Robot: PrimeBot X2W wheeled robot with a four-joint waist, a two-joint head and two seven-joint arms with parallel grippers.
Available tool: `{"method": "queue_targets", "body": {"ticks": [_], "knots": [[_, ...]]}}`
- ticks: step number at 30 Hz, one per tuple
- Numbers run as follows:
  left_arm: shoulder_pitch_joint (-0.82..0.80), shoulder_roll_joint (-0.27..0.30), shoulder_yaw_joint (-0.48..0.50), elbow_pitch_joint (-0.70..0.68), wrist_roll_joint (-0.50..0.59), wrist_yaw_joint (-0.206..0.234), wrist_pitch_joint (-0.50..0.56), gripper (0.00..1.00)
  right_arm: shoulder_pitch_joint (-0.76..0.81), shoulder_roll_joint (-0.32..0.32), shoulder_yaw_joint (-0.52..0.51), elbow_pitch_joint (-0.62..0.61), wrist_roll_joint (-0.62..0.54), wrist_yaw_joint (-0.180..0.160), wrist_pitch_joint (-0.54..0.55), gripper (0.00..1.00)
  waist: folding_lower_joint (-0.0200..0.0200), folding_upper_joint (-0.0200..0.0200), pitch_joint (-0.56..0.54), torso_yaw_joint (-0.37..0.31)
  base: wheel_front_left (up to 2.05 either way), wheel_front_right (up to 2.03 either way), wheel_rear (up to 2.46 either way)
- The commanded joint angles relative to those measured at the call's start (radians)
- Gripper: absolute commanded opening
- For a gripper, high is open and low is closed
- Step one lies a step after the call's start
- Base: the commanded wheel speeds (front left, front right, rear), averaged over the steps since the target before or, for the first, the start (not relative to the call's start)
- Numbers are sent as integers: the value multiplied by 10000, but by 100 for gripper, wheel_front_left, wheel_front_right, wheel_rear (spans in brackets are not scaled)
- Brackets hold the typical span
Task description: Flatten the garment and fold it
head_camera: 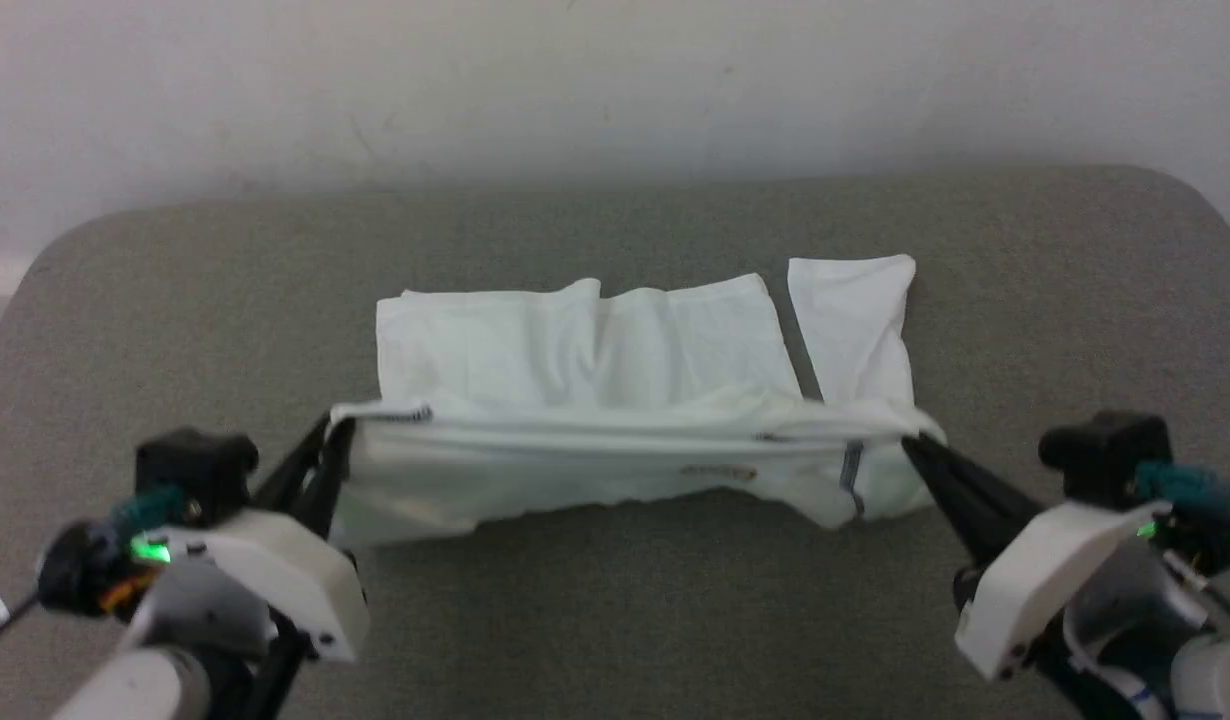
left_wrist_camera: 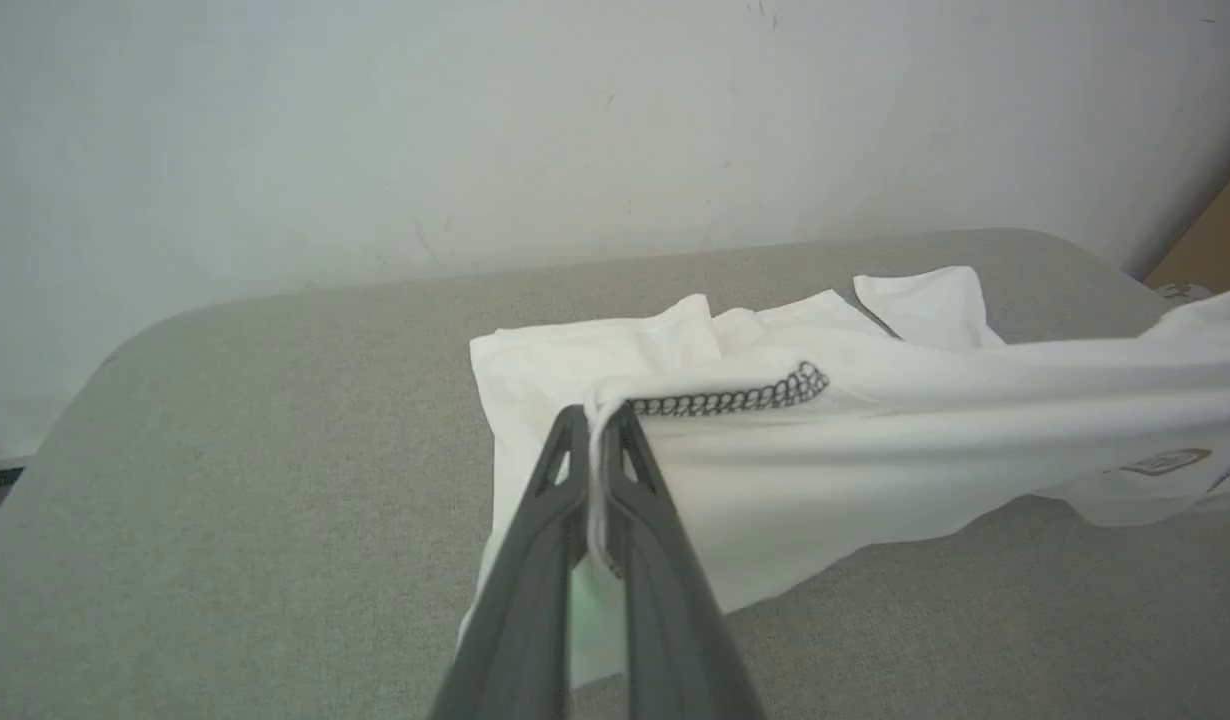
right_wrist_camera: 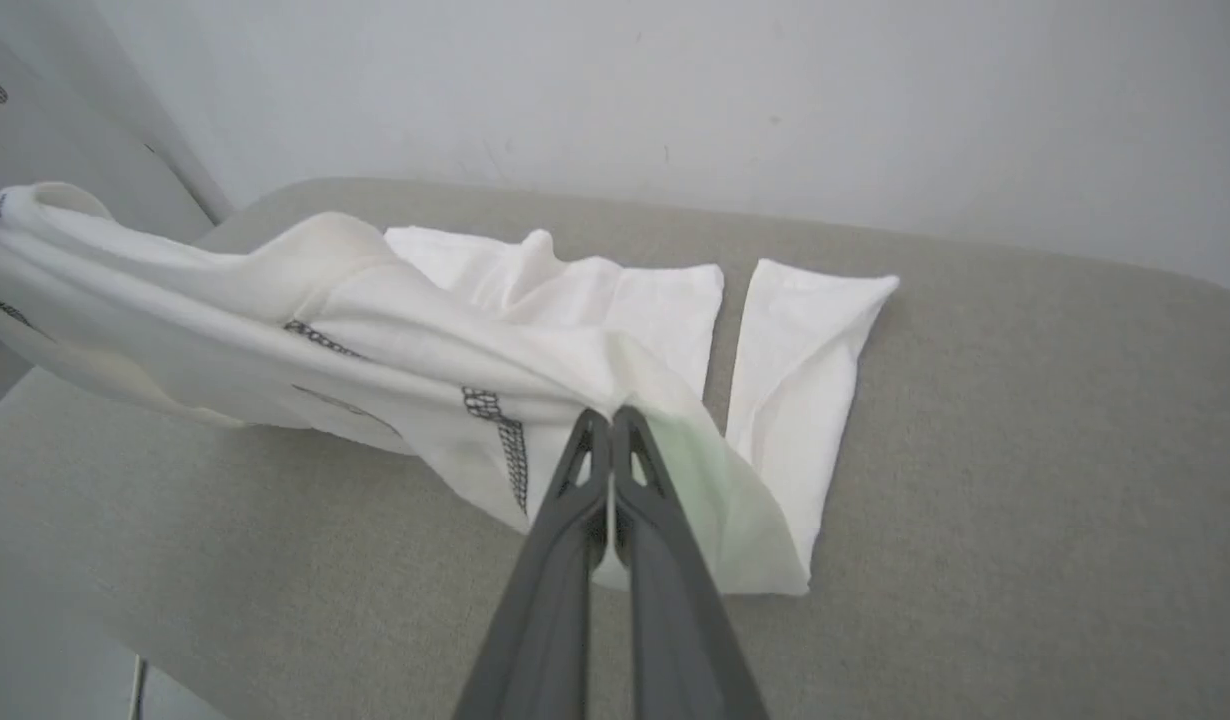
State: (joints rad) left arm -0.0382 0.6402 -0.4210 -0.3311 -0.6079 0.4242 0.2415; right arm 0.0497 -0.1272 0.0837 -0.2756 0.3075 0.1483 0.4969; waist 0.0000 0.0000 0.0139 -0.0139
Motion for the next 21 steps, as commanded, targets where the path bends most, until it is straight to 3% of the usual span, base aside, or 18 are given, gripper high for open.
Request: {"method": "queue_targets", "body": {"ticks": [1, 7, 14, 21], "knots": [[-701, 393, 381, -18, 125, -62, 177, 0, -651, -403, -225, -160, 168, -176, 107, 0, 0, 0, 121, -58, 0, 0, 0], [-4694, 765, 717, 867, 22, -1511, 953, 0, -4580, -1479, 96, 735, 1541, -176, 235, 0, 0, 0, 853, -275, 0, 0, 0], [-9921, 182, 212, 3981, 493, -3214, 1385, 0, -9688, -2128, 820, 3580, 2696, -176, -430, 0, 0, 0, 2283, -526, 0, 0, 0], [-14204, -242, -164, 7081, 1505, -4227, 1026, 0, -13910, -2380, 1561, 6342, 3108, -176, -1665, 0, 0, 0, 4070, -999, 0, 0, 0]]}}
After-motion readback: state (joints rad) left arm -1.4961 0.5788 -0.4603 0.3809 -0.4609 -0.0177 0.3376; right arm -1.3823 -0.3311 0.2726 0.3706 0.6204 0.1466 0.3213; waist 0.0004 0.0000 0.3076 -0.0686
